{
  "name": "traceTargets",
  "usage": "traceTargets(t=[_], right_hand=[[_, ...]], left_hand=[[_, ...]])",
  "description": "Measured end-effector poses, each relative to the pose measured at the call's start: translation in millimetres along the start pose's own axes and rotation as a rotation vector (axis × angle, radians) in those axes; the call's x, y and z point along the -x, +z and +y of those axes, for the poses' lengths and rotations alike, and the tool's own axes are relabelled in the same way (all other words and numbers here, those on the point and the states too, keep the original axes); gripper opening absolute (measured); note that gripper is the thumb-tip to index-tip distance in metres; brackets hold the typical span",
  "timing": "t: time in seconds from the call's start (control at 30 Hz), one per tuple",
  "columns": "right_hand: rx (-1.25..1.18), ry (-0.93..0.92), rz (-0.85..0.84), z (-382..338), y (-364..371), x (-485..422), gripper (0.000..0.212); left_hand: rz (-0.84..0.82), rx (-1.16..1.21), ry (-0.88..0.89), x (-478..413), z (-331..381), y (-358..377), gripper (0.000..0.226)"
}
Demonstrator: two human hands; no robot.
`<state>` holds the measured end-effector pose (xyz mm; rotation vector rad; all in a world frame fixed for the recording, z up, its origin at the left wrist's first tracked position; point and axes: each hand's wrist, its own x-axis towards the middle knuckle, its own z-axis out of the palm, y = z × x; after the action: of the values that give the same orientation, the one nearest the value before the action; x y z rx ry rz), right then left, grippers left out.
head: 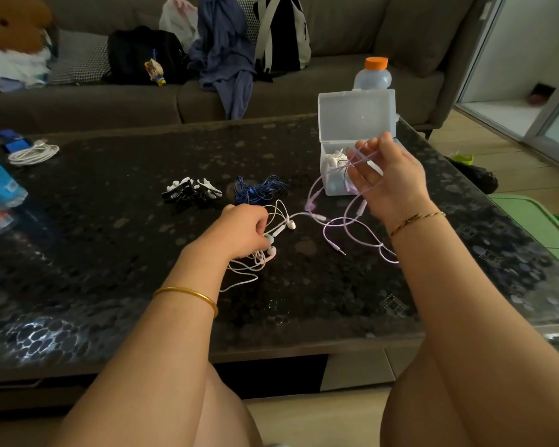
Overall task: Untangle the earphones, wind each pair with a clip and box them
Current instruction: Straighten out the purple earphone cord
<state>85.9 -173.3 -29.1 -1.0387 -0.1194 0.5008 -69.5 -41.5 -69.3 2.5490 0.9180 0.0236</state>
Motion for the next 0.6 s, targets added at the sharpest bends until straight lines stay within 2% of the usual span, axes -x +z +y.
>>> traceTargets(t=[0.2, 0.3, 0.43, 0.53, 0.6], right_hand=[[0.192, -0.063, 0.092, -10, -11, -3, 0.029], [0.192, -0.021, 0.019, -18, -21, 0, 0.029], [0.299, 0.023, -0.111, -22, -28, 5, 0.029], [0.321, 0.009, -0.163, -27, -31, 8, 0.028], [0.322, -0.018, -0.144, -33, -35, 9, 0.028]], left_hand=[[0.026, -0.179, -0.149, -1, 2, -4, 0.019], [0.006, -0.186, -0.213, -3, 3, -4, 0.038], [-0.012, -0.228, -0.199, -2, 18, -5, 0.059], [0.083, -0.265, -0.14, -3, 37, -5, 0.052], [0.163, -0.14, -0.034, -6, 52, -2, 0.033]])
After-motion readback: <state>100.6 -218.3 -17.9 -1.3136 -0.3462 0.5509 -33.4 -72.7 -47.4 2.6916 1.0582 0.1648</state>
